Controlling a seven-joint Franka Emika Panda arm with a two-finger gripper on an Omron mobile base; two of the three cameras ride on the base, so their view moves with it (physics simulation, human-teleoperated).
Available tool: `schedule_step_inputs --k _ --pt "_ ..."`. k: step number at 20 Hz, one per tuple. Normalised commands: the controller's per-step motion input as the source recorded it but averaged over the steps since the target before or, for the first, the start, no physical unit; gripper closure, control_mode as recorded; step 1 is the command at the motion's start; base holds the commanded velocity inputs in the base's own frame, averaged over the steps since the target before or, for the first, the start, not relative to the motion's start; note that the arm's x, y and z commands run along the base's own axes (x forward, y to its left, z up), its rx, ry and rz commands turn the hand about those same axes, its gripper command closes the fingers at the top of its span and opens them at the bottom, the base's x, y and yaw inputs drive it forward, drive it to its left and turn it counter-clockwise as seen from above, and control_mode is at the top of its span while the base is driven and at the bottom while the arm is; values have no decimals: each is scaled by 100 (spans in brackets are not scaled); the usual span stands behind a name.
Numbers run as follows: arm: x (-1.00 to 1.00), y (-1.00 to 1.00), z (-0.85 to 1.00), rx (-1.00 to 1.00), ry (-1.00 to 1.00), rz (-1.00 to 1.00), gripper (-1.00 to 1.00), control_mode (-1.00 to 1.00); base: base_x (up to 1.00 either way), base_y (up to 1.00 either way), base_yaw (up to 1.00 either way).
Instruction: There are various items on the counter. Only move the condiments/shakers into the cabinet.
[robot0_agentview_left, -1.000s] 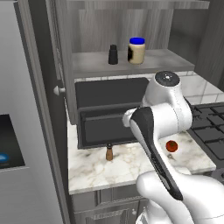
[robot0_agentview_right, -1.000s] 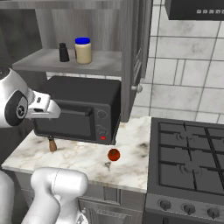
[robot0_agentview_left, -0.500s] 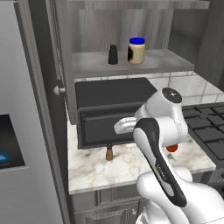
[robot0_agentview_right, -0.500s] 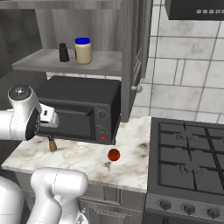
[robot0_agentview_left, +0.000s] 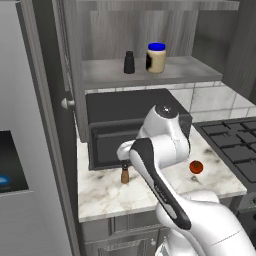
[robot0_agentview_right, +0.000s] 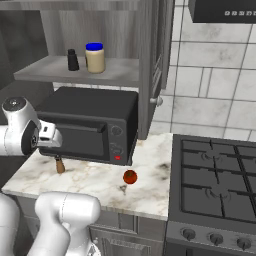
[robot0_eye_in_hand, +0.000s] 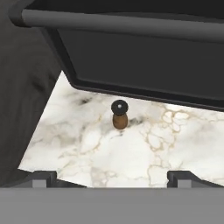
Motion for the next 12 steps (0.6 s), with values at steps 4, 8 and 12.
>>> schedule_step_inputs --k 4,8,12 --pt "46 0 -40 -2 0 0 -100 -100 0 0 0" --pt "36 0 -46 4 0 0 -100 -100 0 0 0" --pt "29 4 -42 3 2 0 -100 -100 0 0 0"
